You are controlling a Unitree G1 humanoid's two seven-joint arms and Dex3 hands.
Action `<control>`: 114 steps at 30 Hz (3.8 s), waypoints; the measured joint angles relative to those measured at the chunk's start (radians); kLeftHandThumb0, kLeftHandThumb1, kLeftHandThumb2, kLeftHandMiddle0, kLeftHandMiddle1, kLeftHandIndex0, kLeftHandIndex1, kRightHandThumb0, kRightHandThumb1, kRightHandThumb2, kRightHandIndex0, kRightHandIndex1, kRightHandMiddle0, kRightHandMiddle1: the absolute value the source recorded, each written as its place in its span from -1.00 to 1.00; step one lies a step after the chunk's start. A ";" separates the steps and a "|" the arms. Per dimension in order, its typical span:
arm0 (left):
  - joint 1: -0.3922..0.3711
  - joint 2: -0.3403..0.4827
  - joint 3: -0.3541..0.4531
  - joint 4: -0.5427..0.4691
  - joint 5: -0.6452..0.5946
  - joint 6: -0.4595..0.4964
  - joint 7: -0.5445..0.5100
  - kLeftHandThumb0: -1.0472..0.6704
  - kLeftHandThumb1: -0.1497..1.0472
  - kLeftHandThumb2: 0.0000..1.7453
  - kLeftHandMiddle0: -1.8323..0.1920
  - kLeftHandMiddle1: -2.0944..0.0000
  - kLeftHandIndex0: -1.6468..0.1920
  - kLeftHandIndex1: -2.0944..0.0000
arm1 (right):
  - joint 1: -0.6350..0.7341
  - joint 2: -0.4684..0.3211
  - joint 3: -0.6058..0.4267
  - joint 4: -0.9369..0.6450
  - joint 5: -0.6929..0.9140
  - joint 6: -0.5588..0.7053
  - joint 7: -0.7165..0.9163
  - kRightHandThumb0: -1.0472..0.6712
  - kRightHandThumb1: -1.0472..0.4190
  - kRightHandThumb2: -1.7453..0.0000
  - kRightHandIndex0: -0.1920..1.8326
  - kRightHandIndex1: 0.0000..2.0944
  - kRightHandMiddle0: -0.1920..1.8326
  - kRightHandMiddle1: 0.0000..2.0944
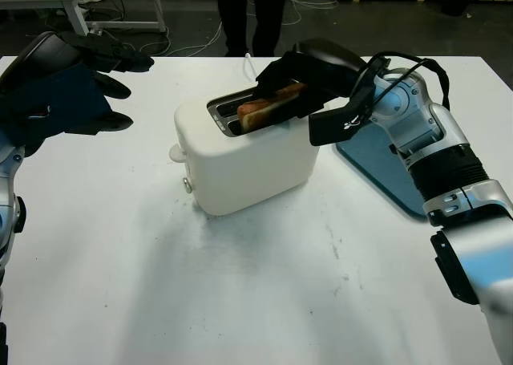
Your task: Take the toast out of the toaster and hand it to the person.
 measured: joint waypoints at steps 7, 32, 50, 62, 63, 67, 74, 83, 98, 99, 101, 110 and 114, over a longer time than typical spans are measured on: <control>0.001 0.000 0.000 -0.001 0.000 -0.001 0.000 0.48 0.55 -1.00 0.19 0.48 -0.02 0.99 | 0.013 0.000 0.021 -0.004 -0.076 -0.016 -0.116 -0.13 -0.63 0.98 0.50 0.67 0.25 0.67; 0.002 0.000 -0.001 0.008 0.001 -0.005 0.000 0.47 0.55 -1.00 0.18 0.50 -0.02 0.99 | -0.285 -0.101 -0.326 0.396 0.229 -0.002 -0.248 -0.17 -0.56 0.84 0.30 0.67 0.09 0.67; 0.002 -0.001 -0.002 0.012 0.000 -0.017 0.003 0.45 0.54 -1.00 0.17 0.49 -0.03 0.99 | -0.254 0.028 -0.351 0.677 0.207 0.219 -0.673 0.27 -0.74 0.95 -0.02 0.67 -0.23 0.67; 0.005 -0.002 -0.007 0.008 0.002 -0.004 0.004 0.44 0.55 -1.00 0.18 0.50 -0.01 1.00 | -0.222 0.102 -0.428 0.702 0.265 0.267 -0.740 0.31 -0.76 0.99 -0.03 0.67 -0.18 0.67; 0.005 -0.002 -0.007 0.008 0.002 -0.005 0.004 0.44 0.55 -1.00 0.18 0.50 -0.01 1.00 | -0.222 0.104 -0.436 0.702 0.274 0.275 -0.739 0.32 -0.76 0.99 -0.04 0.67 -0.19 0.67; 0.006 -0.002 -0.007 0.011 0.002 -0.009 0.005 0.47 0.55 -1.00 0.17 0.50 -0.02 0.99 | -0.221 0.109 -0.453 0.703 0.283 0.292 -0.739 0.33 -0.78 0.99 -0.07 0.67 -0.21 0.67; 0.010 -0.003 -0.007 0.018 0.002 -0.023 0.013 0.46 0.55 -1.00 0.17 0.50 -0.02 0.99 | -0.210 0.111 -0.458 0.703 0.283 0.301 -0.740 0.31 -0.80 1.00 -0.12 0.67 -0.25 0.67; 0.014 -0.003 -0.007 0.017 0.002 -0.019 0.013 0.45 0.55 -1.00 0.17 0.50 -0.02 0.99 | -0.209 0.111 -0.460 0.703 0.284 0.301 -0.739 0.30 -0.78 1.00 -0.09 0.67 -0.25 0.67; 0.020 -0.003 -0.006 0.011 0.002 -0.015 0.013 0.44 0.56 -1.00 0.16 0.51 -0.02 0.99 | -0.209 0.111 -0.456 0.703 0.282 0.301 -0.728 0.31 -0.79 1.00 -0.08 0.67 -0.23 0.67; 0.021 -0.003 -0.006 0.011 0.002 -0.015 0.014 0.45 0.56 -1.00 0.16 0.51 -0.02 0.99 | -0.209 0.111 -0.457 0.703 0.282 0.301 -0.728 0.31 -0.79 1.00 -0.09 0.67 -0.23 0.67; 0.023 -0.003 -0.006 0.012 0.002 -0.016 0.014 0.46 0.55 -1.00 0.16 0.52 -0.03 0.99 | -0.209 0.111 -0.457 0.703 0.282 0.301 -0.728 0.32 -0.79 1.00 -0.09 0.67 -0.24 0.67; 0.023 -0.003 -0.001 0.017 0.002 -0.027 0.014 0.46 0.55 -1.00 0.17 0.52 -0.02 1.00 | -0.204 0.110 -0.459 0.703 0.283 0.299 -0.725 0.34 -0.79 1.00 -0.08 0.67 -0.22 0.67; 0.023 -0.003 -0.002 0.017 0.002 -0.026 0.014 0.46 0.55 -1.00 0.17 0.53 -0.02 1.00 | -0.202 0.110 -0.458 0.703 0.282 0.299 -0.725 0.32 -0.80 1.00 -0.08 0.67 -0.22 0.67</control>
